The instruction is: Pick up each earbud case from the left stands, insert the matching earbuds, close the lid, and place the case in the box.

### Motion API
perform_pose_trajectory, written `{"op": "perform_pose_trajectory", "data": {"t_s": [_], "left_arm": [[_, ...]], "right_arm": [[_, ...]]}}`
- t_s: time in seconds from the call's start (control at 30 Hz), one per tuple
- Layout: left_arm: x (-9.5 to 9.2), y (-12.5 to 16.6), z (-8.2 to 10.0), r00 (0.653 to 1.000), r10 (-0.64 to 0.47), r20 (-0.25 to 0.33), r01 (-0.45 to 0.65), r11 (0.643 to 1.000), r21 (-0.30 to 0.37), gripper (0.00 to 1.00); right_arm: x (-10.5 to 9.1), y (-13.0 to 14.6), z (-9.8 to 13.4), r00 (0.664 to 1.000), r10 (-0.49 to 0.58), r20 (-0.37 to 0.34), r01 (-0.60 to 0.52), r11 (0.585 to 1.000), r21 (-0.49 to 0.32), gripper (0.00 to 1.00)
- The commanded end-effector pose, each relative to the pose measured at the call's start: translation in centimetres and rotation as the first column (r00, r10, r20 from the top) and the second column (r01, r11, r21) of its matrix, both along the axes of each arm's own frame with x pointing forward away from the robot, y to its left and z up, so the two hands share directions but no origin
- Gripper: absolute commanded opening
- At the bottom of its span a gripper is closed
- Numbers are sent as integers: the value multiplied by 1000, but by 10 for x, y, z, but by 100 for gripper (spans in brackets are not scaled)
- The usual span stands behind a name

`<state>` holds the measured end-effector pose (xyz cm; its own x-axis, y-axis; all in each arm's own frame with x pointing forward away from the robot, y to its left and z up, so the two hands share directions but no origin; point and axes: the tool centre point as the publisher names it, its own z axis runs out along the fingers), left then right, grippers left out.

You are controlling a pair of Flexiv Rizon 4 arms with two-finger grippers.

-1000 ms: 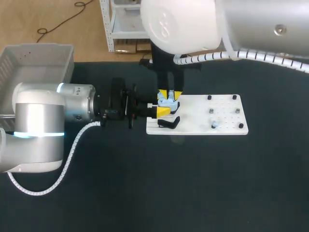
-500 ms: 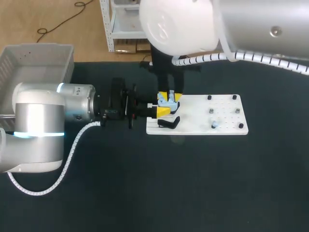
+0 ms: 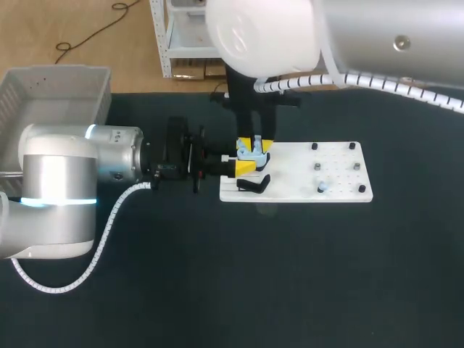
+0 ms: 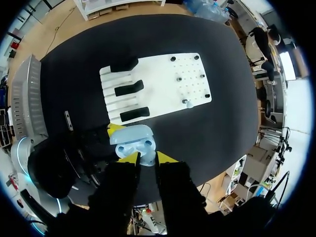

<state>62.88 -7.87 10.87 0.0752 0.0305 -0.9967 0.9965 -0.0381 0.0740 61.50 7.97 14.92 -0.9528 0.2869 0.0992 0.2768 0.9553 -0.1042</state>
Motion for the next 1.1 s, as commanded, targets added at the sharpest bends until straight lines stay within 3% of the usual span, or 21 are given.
{"op": "perform_pose_trajectory", "data": {"t_s": [0.03,0.73,0.83,1.1], "left_arm": [[-1,0,-1,1000,3,2,-3,1000,-2,0],[-1,0,-1,1000,3,2,-3,1000,-2,0],[-1,0,-1,1000,3,2,-3,1000,-2,0],[-1,0,-1,1000,3,2,-3,1000,-2,0]], "right_arm": [[2,0,0,1000,-2,-5,2,1000,-2,0],[7,-2,-9,1000,-15,-24,14,1000,-8,0],[7,-3,-10,999,-16,-27,16,1000,-3,35],[7,-1,-9,1000,-10,-27,11,1000,16,45]]}}
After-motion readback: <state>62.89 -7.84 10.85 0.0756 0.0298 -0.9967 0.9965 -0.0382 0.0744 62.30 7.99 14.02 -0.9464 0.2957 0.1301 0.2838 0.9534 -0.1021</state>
